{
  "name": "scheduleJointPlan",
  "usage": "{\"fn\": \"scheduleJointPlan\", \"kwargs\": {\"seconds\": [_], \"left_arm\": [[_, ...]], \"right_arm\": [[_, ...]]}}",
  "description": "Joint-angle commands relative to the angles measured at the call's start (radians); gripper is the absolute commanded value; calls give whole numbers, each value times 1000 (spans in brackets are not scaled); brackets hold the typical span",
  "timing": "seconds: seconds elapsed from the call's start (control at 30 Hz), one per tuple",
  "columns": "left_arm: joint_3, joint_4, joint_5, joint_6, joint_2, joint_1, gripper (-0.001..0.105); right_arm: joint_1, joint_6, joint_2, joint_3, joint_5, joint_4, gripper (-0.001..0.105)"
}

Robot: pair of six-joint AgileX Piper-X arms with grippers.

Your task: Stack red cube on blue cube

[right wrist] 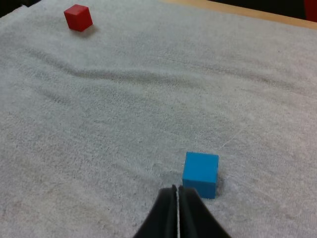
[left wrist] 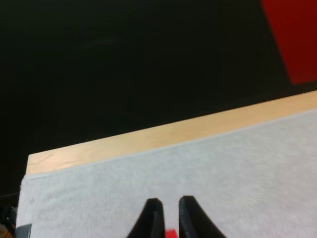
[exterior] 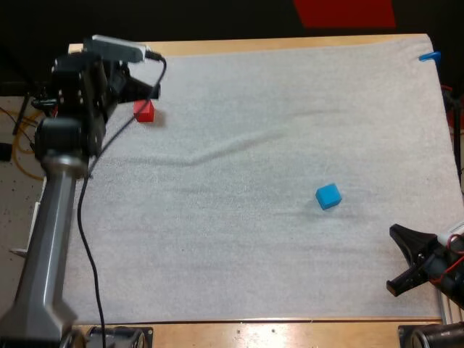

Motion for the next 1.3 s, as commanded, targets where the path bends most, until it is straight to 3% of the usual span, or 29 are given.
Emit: {"fn": "scheduleJointPlan", "kwargs": {"seconds": [0.0, 0.23, 0.7, 0.9, 1.13, 1.27], "left_arm": [[-58, -5, 14, -17, 53, 19, 5], [-200, 45, 67, -17, 215, 28, 4], [-222, 38, 64, -66, 426, 28, 0], [-294, 41, 64, -118, 539, 28, 0], [-377, 43, -56, -128, 620, 28, 0], [-377, 43, -62, -128, 646, 28, 0]], "right_arm": [[3, -10, 1, -10, -2, -5, 0], [3, -10, 1, -10, -2, -5, 0], [3, -10, 1, -10, -2, -5, 0], [3, -10, 1, -10, -2, -5, 0], [3, -10, 1, -10, 43, -5, 0], [3, -10, 1, -10, 57, -5, 0]]}}
